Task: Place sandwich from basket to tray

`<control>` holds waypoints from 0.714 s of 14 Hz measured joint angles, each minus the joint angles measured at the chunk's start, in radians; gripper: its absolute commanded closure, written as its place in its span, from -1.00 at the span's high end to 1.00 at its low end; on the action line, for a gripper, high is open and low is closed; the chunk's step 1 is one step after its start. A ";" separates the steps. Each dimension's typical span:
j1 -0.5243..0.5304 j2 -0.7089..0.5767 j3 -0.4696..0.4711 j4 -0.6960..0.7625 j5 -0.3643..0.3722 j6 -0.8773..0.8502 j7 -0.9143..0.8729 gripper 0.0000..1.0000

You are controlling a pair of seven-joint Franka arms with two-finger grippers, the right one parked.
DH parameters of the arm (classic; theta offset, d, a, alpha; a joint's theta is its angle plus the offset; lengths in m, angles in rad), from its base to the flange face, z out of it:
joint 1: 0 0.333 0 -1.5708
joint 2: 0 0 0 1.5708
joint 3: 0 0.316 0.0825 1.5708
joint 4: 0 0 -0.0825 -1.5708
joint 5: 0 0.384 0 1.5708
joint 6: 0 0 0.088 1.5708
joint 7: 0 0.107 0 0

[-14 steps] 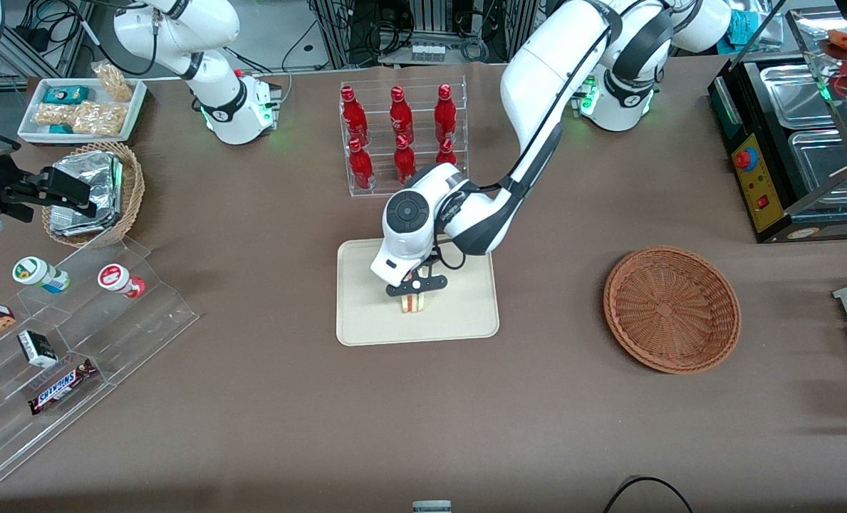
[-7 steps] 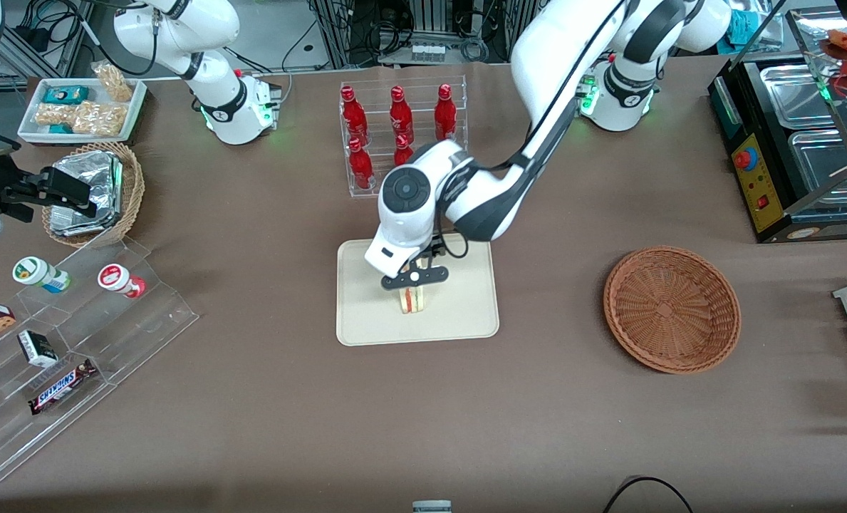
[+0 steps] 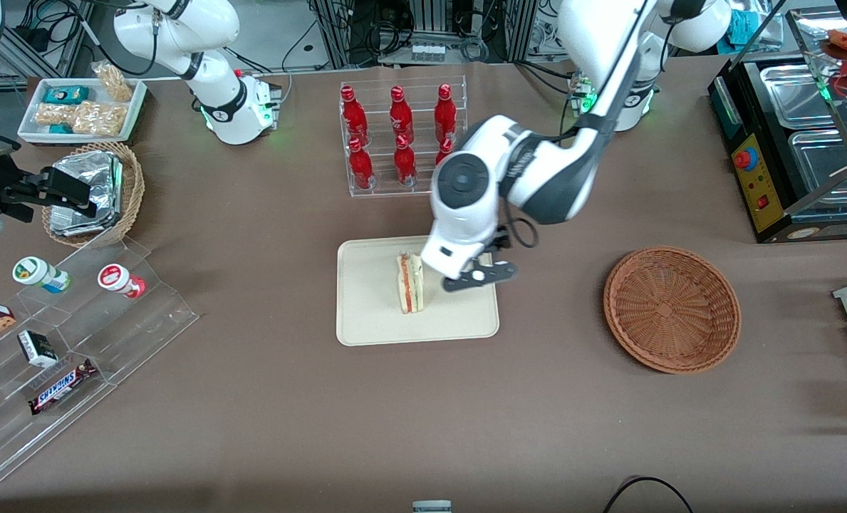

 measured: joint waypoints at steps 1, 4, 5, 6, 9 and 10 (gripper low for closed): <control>0.001 -0.027 0.031 -0.039 -0.001 0.000 0.048 1.00; 0.004 -0.099 0.120 -0.126 -0.001 -0.006 0.192 1.00; 0.004 -0.122 0.146 -0.144 -0.001 -0.025 0.244 1.00; 0.004 -0.144 0.174 -0.155 -0.001 -0.055 0.294 1.00; 0.004 -0.229 0.238 -0.158 -0.001 -0.146 0.411 1.00; 0.007 -0.267 0.249 -0.157 -0.001 -0.189 0.445 1.00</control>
